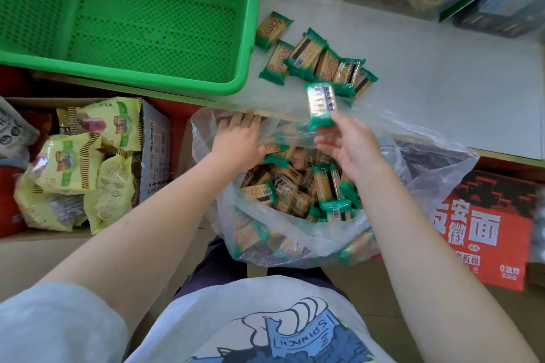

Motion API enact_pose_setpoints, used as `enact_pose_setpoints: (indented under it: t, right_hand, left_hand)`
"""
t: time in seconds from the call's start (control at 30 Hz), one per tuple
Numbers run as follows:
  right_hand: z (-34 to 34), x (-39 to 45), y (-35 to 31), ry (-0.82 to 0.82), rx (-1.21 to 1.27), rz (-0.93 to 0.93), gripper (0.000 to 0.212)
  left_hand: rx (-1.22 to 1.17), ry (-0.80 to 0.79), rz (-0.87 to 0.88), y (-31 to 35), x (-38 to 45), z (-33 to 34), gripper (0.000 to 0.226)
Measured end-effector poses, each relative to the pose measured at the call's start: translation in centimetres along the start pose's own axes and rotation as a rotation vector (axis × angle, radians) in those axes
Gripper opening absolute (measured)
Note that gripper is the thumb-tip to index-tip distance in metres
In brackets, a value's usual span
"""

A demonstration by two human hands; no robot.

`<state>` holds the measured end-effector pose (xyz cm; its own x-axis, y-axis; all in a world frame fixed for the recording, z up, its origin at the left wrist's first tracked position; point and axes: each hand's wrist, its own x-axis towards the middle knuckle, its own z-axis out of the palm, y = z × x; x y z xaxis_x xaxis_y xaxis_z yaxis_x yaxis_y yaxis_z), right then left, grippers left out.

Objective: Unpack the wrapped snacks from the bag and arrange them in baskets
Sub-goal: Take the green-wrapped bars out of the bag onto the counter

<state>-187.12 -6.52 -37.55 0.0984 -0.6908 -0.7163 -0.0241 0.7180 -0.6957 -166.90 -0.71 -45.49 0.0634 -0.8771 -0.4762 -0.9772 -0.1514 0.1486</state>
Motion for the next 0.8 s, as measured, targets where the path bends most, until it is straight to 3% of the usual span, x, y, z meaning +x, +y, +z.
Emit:
enact_pose_setpoints:
  t: [0.13,0.3,0.43,0.57,0.7,0.8]
  right_hand:
    - [0.8,3.5,-2.7,0.027,0.138,-0.009,0.024]
    - [-0.4,2.4,0.2,0.060,0.008,0.098,0.022]
    - [-1.6,-0.8,5.0,-0.002,-0.308,0.122,0.011]
    - [-3.8,-2.4,8.0,0.009,-0.802,-0.023,0.006]
    - [-7.5,-2.5,7.2,0.032,-0.879,-0.089,0.005]
    - [-9.6,-2.8,6.8,0.041,-0.920,-0.058,0.006]
  left_hand:
    - [-0.040,-0.010,-0.007,0.3,0.1,-0.2,0.076]
    - [-0.096,-0.033,-0.004,-0.2,-0.1,0.6,0.081]
    - [-0.123,-0.023,0.001,-0.4,-0.1,1.1,0.081]
    - [-0.210,-0.060,-0.042,0.5,-0.8,0.2,0.082]
    - [-0.393,0.016,0.091,4.0,-4.0,-1.0,0.063]
    - [-0.551,-0.149,0.136,6.2,-6.4,0.0,0.043]
